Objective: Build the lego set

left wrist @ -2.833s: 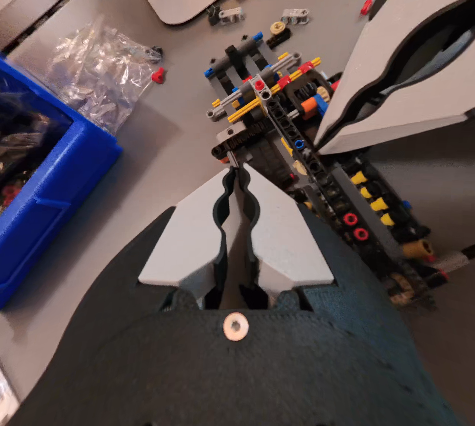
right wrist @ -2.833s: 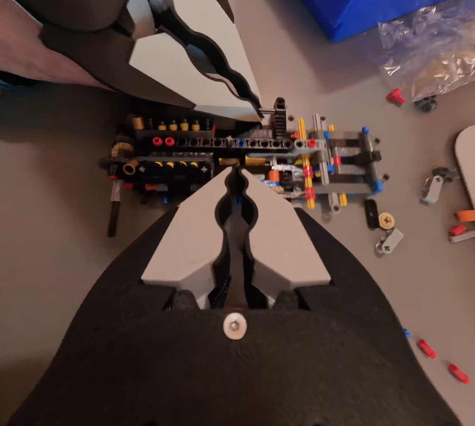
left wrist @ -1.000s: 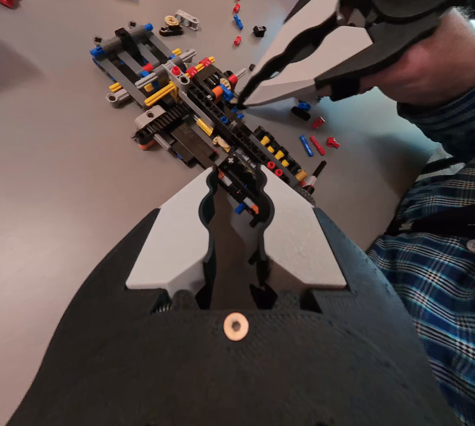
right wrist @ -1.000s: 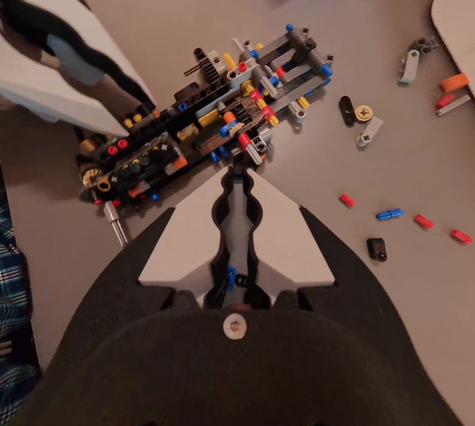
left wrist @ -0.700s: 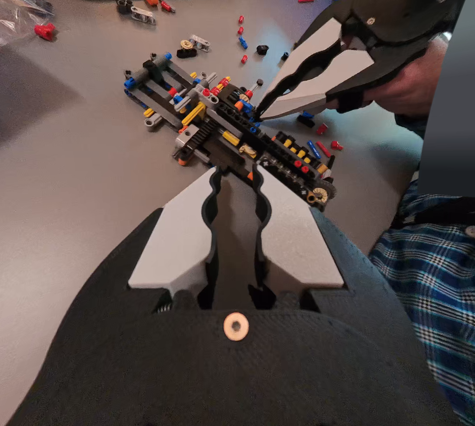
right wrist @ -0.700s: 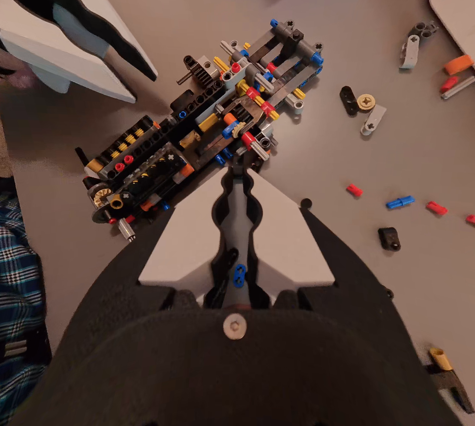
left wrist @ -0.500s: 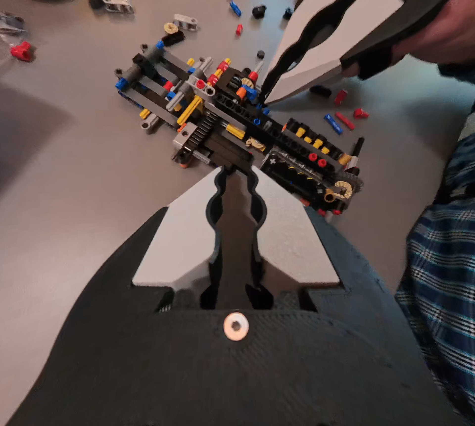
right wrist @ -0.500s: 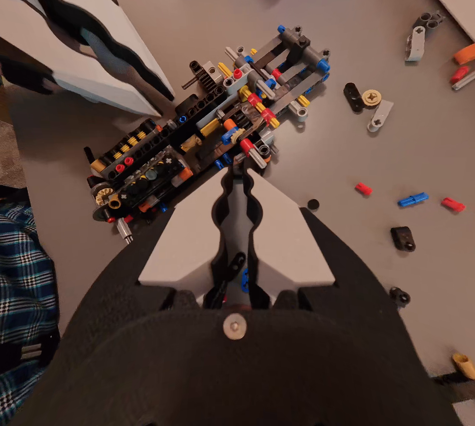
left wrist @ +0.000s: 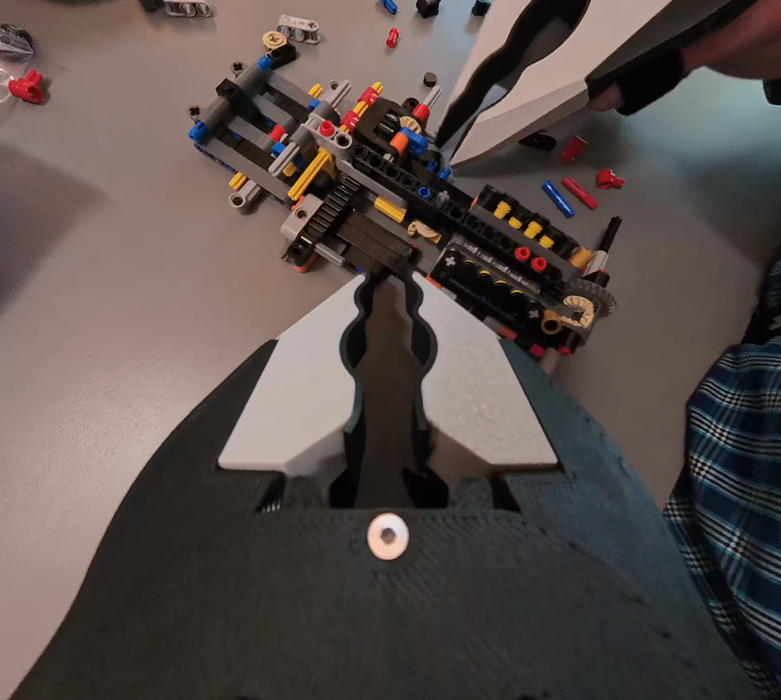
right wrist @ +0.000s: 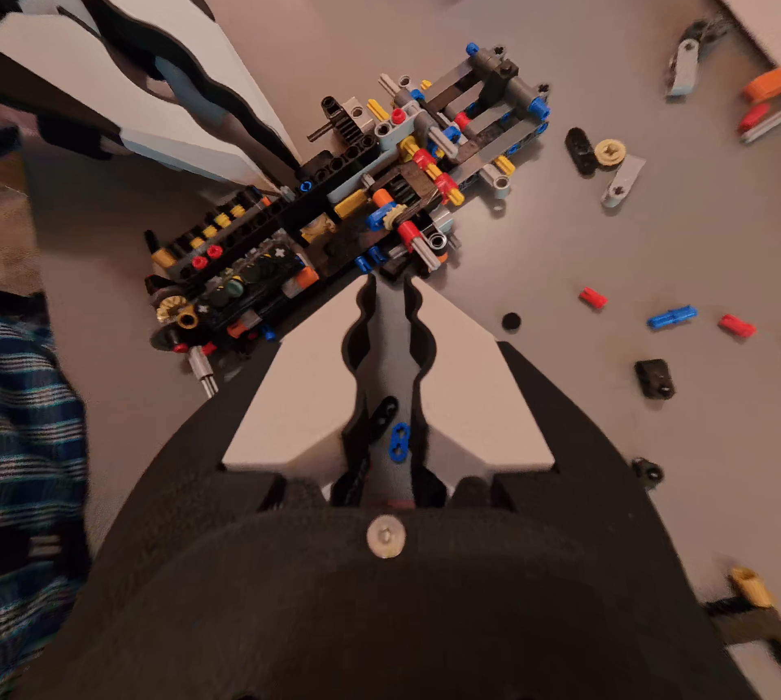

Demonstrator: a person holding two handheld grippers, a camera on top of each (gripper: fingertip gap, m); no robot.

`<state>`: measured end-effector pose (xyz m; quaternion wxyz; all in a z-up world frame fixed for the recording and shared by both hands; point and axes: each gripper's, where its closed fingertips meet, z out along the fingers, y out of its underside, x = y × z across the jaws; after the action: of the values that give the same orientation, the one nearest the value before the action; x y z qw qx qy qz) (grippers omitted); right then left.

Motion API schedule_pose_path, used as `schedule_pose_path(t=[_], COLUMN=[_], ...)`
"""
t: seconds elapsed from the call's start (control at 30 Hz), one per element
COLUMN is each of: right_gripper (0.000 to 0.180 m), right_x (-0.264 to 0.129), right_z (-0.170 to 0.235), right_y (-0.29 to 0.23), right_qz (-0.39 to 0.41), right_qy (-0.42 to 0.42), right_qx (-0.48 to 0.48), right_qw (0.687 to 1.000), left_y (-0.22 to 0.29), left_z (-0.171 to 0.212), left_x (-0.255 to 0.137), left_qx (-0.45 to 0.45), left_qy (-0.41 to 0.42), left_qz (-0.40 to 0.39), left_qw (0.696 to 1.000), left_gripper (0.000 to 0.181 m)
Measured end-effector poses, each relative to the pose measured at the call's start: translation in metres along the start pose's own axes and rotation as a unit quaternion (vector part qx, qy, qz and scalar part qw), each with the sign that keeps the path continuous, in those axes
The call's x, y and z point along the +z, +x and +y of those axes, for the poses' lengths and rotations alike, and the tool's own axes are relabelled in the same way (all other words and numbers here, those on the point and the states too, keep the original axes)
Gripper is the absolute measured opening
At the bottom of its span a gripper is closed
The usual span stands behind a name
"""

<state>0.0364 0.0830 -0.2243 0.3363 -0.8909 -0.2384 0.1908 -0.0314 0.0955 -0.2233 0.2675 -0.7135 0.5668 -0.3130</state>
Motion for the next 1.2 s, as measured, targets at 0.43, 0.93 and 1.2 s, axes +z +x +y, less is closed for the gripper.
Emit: schedule_pose_path(t=[0.43, 0.93, 1.2], right_gripper=[0.0, 0.025, 0.02], right_x=[0.009, 0.012, 0.012], right_z=[-0.004, -0.011, -0.013], right_y=[0.003, 0.009, 0.008], right_qz=[0.0, -0.007, -0.039], right_qy=[-0.001, -0.006, -0.002], right_qx=[-0.011, -0.191, -0.195], right_qw=[1.0, 0.982, 0.98], left_y=[0.012, 0.008, 0.001], left_z=[0.004, -0.002, -0.002], left_x=[-0.004, -0.004, -0.002], left_qx=[-0.012, 0.061, 0.058], left_qy=[0.007, 0.007, 0.0], left_qz=[-0.021, -0.04, -0.053], left_qw=[1.0, 0.997, 0.997], left_gripper=[0.016, 0.019, 0.019])
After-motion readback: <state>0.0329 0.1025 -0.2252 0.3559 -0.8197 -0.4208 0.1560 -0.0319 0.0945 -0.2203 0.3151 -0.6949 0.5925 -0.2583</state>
